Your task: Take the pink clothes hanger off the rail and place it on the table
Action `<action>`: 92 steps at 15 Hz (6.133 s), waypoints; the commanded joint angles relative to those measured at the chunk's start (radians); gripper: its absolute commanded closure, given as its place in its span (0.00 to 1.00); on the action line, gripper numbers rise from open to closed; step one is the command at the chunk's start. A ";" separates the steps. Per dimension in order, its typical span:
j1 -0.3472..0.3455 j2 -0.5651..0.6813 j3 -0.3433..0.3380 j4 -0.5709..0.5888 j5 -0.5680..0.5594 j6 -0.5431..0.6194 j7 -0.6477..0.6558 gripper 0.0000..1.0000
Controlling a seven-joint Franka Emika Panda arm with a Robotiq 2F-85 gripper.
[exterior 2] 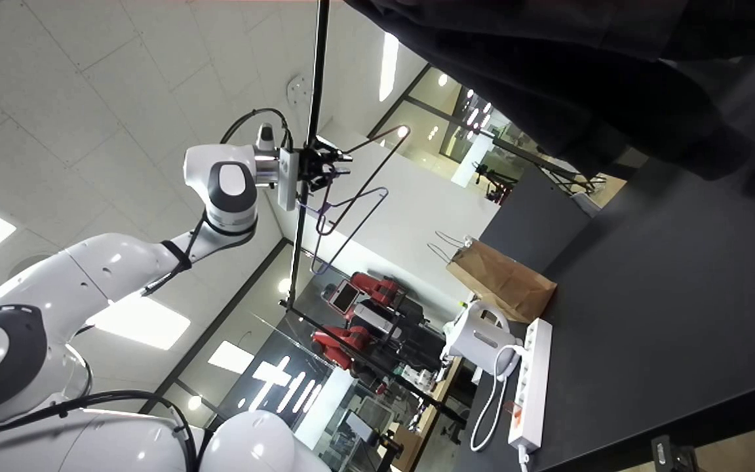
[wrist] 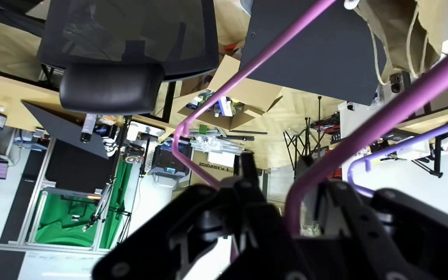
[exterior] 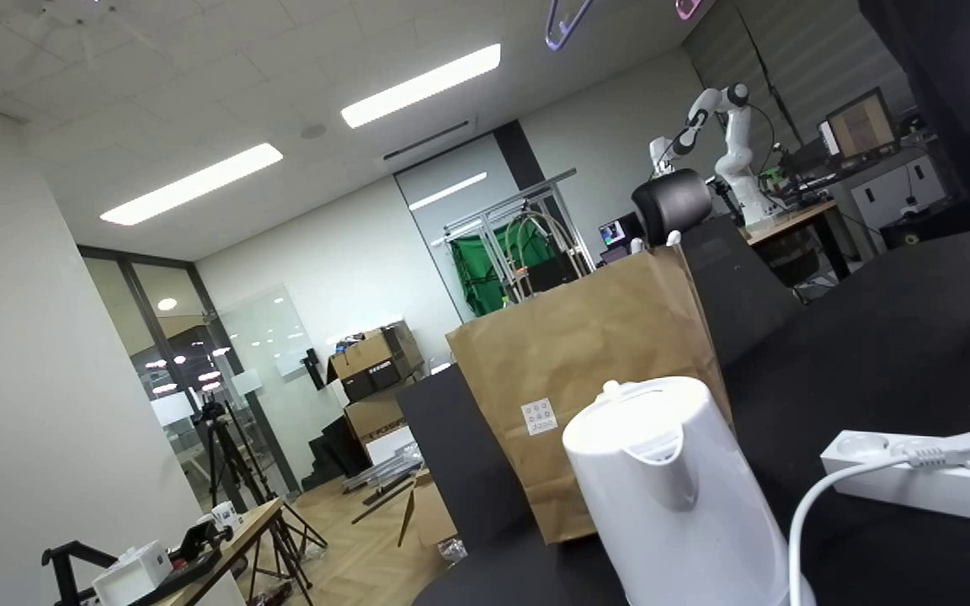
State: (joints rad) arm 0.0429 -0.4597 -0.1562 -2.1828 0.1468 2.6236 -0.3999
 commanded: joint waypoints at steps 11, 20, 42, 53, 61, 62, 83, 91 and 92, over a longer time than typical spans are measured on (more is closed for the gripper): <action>-0.009 -0.053 -0.003 0.013 -0.062 -0.016 0.056 0.99; 0.009 -0.162 -0.060 0.092 -0.043 -0.412 -0.032 0.99; 0.031 -0.154 -0.121 0.156 0.030 -0.481 -0.070 0.99; -0.039 -0.139 -0.209 0.233 -0.043 -0.896 -0.235 0.99; -0.086 -0.069 -0.233 0.230 -0.071 -0.985 -0.310 0.99; -0.088 -0.050 -0.234 0.224 -0.063 -0.963 -0.314 0.99; -0.170 0.329 -0.132 0.197 0.132 -0.663 -0.365 0.96; -0.170 0.329 -0.131 0.197 0.132 -0.663 -0.365 0.96; -0.170 0.329 -0.131 0.197 0.132 -0.663 -0.365 0.96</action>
State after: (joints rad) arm -0.1041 -0.1330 -0.3081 -1.9885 0.2755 1.9643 -0.7625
